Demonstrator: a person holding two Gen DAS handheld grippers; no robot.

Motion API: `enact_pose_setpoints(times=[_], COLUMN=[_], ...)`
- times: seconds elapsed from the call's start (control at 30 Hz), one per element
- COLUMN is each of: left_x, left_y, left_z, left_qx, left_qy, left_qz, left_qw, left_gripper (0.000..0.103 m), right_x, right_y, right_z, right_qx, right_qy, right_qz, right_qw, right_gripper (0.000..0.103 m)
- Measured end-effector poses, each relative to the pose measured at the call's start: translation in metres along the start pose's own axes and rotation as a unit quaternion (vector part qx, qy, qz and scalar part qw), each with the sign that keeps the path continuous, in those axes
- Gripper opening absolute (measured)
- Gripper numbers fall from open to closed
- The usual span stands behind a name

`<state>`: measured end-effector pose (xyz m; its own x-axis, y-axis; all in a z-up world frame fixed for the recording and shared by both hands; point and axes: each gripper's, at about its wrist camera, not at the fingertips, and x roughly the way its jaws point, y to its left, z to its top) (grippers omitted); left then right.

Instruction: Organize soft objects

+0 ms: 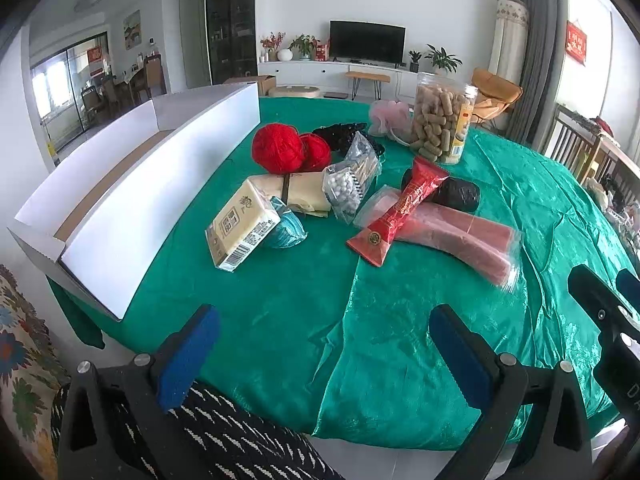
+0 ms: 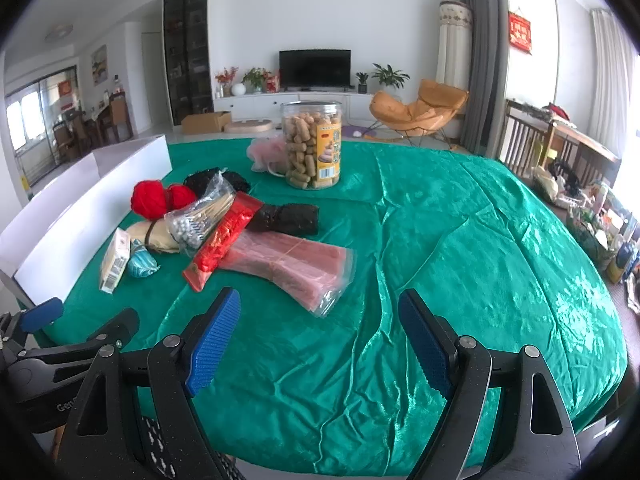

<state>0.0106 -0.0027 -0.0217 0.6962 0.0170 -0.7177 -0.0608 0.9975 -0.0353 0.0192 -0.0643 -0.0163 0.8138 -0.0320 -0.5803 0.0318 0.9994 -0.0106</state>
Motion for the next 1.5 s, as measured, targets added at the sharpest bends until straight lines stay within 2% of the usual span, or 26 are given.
enact_pose_setpoints(times=[1.5], left_x=[0.0036], left_y=[0.0039], left_z=[-0.0011], left_qx=[-0.007], left_qy=[0.009], left_qz=[-0.001], left_qw=[0.9999], left_gripper=[0.103], right_x=[-0.0015], right_y=[0.0064], right_z=[-0.0017], right_qx=[-0.001], right_qy=[0.009], right_qz=[0.006], right_qw=[1.000], right_gripper=[0.084])
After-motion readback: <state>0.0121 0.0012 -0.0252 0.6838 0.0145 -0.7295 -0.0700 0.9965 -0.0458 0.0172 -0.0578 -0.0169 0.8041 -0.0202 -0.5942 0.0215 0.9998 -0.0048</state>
